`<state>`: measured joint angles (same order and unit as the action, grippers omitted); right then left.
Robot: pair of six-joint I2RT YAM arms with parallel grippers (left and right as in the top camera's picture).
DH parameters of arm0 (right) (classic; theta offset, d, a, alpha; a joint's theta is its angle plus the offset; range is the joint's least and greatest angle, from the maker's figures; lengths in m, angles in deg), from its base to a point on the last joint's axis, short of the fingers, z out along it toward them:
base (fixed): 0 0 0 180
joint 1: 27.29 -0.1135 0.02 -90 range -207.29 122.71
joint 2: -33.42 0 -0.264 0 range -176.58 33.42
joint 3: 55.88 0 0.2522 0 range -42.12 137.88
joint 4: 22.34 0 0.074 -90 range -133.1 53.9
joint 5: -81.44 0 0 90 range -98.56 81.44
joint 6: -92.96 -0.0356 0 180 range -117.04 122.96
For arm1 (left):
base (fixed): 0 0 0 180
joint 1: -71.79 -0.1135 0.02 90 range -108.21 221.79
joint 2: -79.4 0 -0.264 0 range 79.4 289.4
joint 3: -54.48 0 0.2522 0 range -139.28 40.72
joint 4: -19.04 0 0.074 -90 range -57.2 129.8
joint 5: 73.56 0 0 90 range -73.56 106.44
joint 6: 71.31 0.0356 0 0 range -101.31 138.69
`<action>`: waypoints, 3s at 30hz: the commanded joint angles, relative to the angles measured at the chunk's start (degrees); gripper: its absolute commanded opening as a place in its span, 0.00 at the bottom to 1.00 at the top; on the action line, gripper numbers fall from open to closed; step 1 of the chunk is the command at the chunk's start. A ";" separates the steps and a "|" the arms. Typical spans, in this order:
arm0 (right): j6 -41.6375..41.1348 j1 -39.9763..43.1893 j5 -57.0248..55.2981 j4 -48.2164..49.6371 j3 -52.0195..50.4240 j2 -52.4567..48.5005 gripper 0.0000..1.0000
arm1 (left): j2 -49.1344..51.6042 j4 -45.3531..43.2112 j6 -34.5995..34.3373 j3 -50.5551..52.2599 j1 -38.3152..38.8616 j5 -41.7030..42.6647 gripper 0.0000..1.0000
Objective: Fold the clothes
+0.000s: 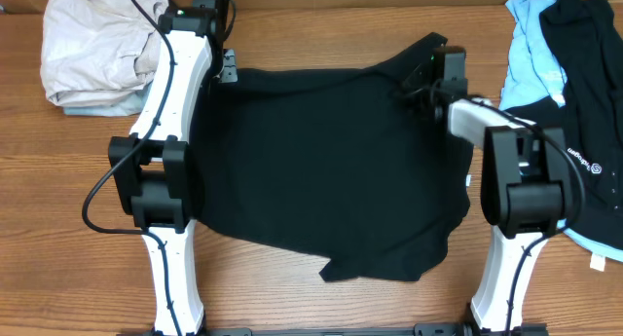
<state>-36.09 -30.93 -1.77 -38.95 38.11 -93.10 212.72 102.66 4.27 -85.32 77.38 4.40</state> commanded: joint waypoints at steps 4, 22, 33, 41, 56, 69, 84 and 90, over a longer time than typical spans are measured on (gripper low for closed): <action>14.58 3.26 1.01 -19.78 13.46 7.30 0.04 | -0.04 -0.09 0.70 -1.38 -0.92 -0.42 0.04; 19.41 5.97 -2.01 -65.33 20.46 22.05 0.04 | -0.07 9.94 2.91 -11.76 -4.26 -1.03 0.04; 21.53 5.95 -2.95 -82.14 19.02 22.05 0.04 | -0.04 14.36 3.23 -11.74 -4.50 -1.22 0.04; 21.24 5.90 -2.36 -82.23 7.30 22.05 0.04 | -0.02 17.27 3.28 -11.74 -4.39 2.97 0.04; 29.53 4.17 -0.28 -57.13 3.63 21.59 0.55 | -0.02 17.22 3.28 -11.74 -4.37 3.34 0.04; 36.57 2.64 -0.46 -45.24 -0.35 11.23 0.60 | -0.02 16.22 3.28 -11.74 -4.39 4.59 0.04; 33.22 3.82 -0.28 -42.45 2.62 8.94 0.04 | -0.02 13.81 3.28 -11.74 -4.72 3.98 0.04; 33.05 8.31 0.39 -51.19 16.48 13.31 0.24 | -0.02 11.45 2.99 -11.74 -5.29 4.20 0.04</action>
<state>-2.60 -24.72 -1.25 -88.28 48.14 -84.24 212.72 114.73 6.85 -95.83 72.79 8.51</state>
